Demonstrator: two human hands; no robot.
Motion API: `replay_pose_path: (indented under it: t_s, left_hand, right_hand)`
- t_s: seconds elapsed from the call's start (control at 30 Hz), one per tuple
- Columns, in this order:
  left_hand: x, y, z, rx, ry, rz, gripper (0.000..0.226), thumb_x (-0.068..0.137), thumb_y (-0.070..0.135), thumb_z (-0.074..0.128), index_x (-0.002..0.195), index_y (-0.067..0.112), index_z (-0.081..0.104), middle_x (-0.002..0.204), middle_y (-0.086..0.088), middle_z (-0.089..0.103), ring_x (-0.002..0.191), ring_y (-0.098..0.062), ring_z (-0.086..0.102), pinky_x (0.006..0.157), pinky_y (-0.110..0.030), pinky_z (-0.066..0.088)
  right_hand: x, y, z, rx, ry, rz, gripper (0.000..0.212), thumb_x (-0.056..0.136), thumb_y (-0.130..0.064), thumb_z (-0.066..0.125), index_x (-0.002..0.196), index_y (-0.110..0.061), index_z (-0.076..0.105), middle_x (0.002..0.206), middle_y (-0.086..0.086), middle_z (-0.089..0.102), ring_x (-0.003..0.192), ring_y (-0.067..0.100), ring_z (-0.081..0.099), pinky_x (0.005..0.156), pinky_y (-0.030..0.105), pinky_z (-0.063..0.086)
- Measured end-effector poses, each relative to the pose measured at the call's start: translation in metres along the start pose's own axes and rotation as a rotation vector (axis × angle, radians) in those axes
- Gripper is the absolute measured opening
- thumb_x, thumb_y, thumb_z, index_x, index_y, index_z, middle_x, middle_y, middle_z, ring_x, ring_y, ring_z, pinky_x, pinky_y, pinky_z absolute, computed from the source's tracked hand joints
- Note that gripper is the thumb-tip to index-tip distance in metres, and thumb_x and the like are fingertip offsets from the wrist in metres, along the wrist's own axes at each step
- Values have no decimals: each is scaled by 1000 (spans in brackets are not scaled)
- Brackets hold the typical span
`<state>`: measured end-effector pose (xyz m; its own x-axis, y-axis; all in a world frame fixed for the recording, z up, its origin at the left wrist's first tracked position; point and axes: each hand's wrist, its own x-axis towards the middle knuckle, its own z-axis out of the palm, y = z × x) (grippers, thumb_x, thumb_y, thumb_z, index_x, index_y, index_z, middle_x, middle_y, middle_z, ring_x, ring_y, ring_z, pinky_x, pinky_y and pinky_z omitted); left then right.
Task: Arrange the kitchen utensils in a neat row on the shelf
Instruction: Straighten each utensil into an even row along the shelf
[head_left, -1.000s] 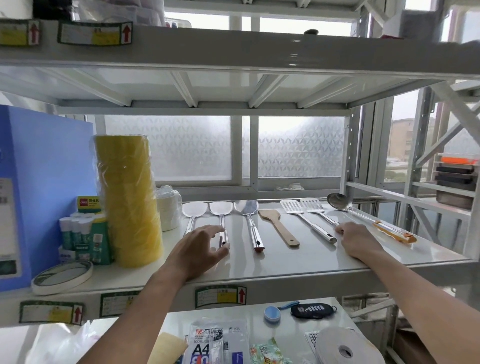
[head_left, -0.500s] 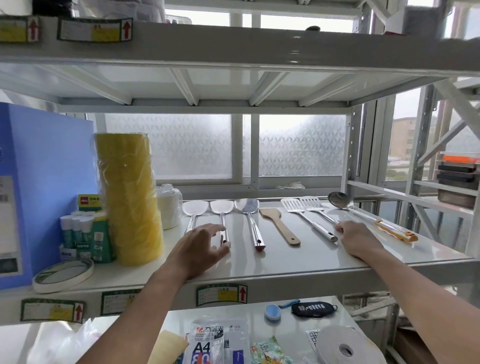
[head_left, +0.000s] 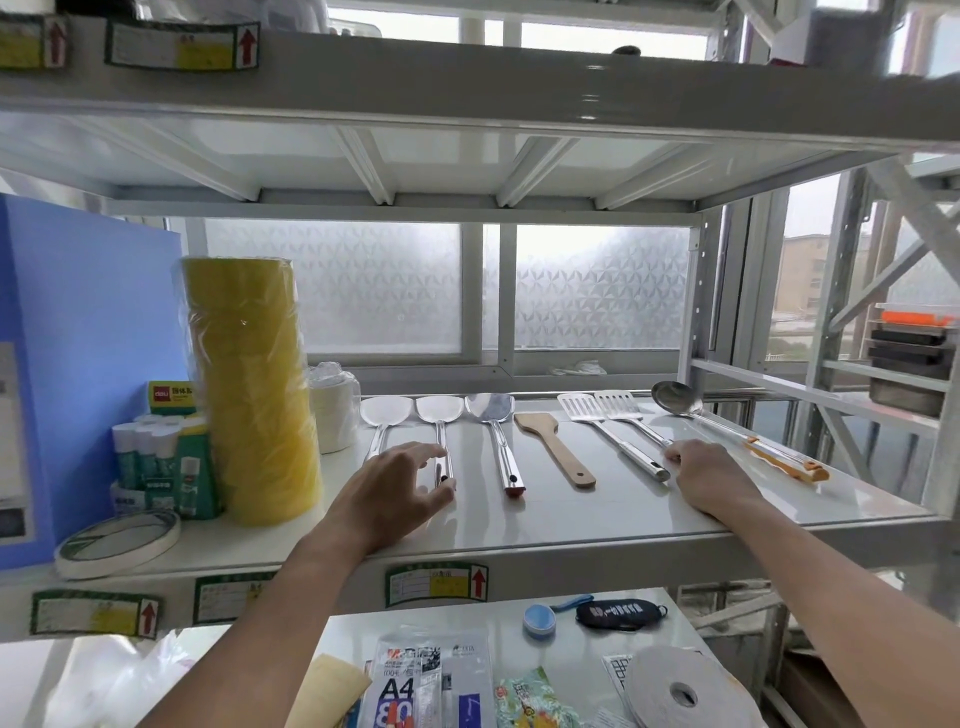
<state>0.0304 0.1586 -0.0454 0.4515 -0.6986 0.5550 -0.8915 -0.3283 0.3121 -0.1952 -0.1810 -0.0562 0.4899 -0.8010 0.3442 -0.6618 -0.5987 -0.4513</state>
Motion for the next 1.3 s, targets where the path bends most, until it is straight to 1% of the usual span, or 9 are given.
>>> replay_pose_path:
  t_s: [0.23,0.37,0.7,0.87,1.03,1.3]
  left_hand:
    - [0,2,0,1,1,1,53,89,48,65,135,23,62,135,5,65,123,-14,61,103,-36,48]
    - [0,1,-1,-2,0,-3,53,88,49,65,135,24,62,134,6,66,122,-12,61,102,-35,48]
    - [-1,3,-2,4,-2,6,52,89,47,65,135,22,62,135,3,66,122,-15,62,103,-35,48]
    - [-1,4,-1,4,-1,-2,52,89,47,66,134,22,62,132,3,67,120,-14,62,101,-35,48]
    - [-1,4,-2,1,2,-12,52,88,47,66,134,23,63,131,3,67,119,-14,62,100,-34,48]
    - [-2,4,-1,1,0,-10,51,89,46,66,134,22,63,132,2,67,120,-15,62,100,-34,48]
  right_hand:
    - [-1,-2,0,13,-1,2,34,98,-14,45,122,-13,70,126,20,68,114,37,63,97,42,50]
    - [-2,-2,0,2,-3,7,34,98,-12,43,118,-13,70,124,20,68,112,37,63,96,42,50]
    - [0,-2,0,8,-4,15,35,98,-13,43,121,-13,69,124,19,68,112,36,63,97,42,51]
    - [1,-1,1,14,-4,7,32,93,-7,44,107,-13,72,115,18,71,105,37,64,90,41,51]
    - [2,1,2,15,2,11,32,94,-11,47,115,-15,71,120,18,69,110,36,63,92,40,49]
    - [4,4,5,12,11,-1,31,94,-11,47,111,-14,72,117,18,71,108,36,64,90,40,50]
